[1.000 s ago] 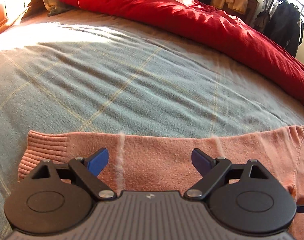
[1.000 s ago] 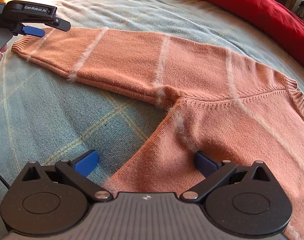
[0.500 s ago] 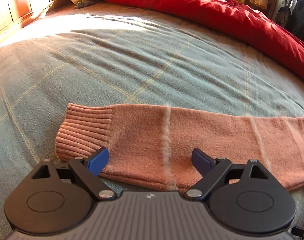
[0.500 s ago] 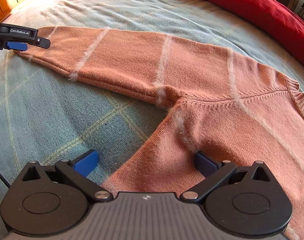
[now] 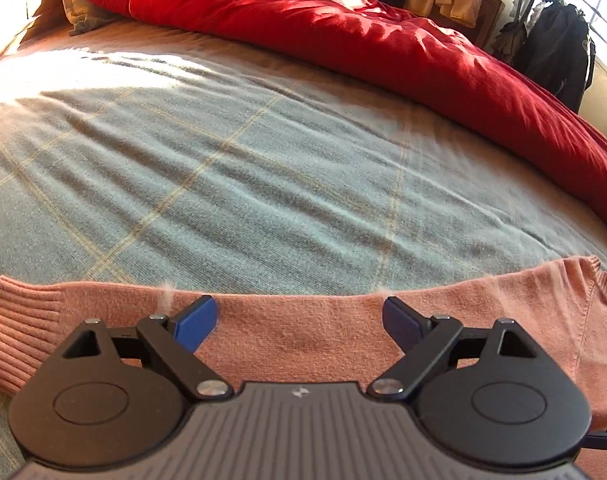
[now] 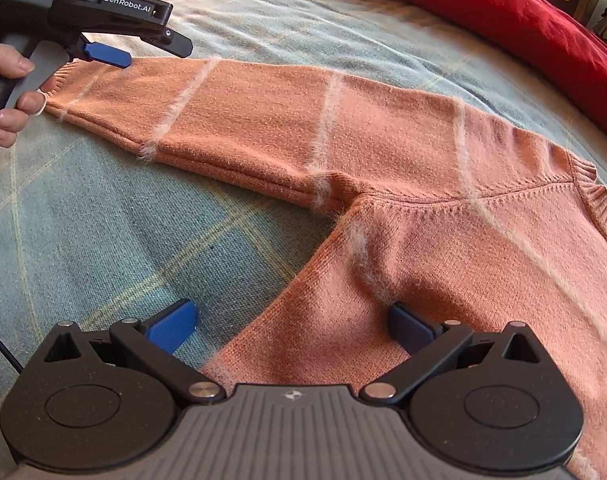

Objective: Fold clothes
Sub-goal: 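Sweep the open left tool along the sleeve toward its ribbed cuff, then smooth the sleeve flat again with the open left tool along its length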

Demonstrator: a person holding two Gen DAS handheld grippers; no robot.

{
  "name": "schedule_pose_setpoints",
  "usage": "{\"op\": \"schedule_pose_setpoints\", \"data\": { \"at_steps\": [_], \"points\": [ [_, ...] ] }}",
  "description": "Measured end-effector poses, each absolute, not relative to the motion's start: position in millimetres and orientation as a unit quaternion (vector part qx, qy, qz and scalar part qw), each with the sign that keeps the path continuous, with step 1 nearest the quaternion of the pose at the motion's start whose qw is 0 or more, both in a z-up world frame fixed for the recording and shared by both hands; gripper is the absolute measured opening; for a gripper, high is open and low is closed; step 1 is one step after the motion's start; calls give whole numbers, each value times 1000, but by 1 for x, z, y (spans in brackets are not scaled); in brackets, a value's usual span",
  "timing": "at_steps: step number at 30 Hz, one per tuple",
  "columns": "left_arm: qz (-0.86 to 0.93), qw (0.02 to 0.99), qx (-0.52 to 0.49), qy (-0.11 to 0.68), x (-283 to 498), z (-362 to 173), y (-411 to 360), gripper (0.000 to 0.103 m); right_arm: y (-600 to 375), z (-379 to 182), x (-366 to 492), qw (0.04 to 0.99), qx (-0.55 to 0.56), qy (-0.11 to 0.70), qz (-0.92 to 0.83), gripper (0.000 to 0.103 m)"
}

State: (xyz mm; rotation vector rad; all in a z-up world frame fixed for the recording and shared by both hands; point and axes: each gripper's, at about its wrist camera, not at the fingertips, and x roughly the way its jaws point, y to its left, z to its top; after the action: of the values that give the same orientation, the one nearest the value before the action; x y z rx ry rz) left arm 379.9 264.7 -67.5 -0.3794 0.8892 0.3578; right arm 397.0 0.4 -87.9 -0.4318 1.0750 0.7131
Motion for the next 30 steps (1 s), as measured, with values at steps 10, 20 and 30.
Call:
{"op": "schedule_pose_setpoints", "data": {
  "at_steps": [10,20,30],
  "points": [
    [230,851,-185,434,341,-63,276,90,2,-86,396,776,-204,498,328,103],
    [244,849,-227,410,322,-50,273,90,-62,-29,460,839,-145,445,278,103],
    [235,848,-226,419,326,-58,271,90,-98,-82,604,857,-42,458,233,103]
  ]
}}
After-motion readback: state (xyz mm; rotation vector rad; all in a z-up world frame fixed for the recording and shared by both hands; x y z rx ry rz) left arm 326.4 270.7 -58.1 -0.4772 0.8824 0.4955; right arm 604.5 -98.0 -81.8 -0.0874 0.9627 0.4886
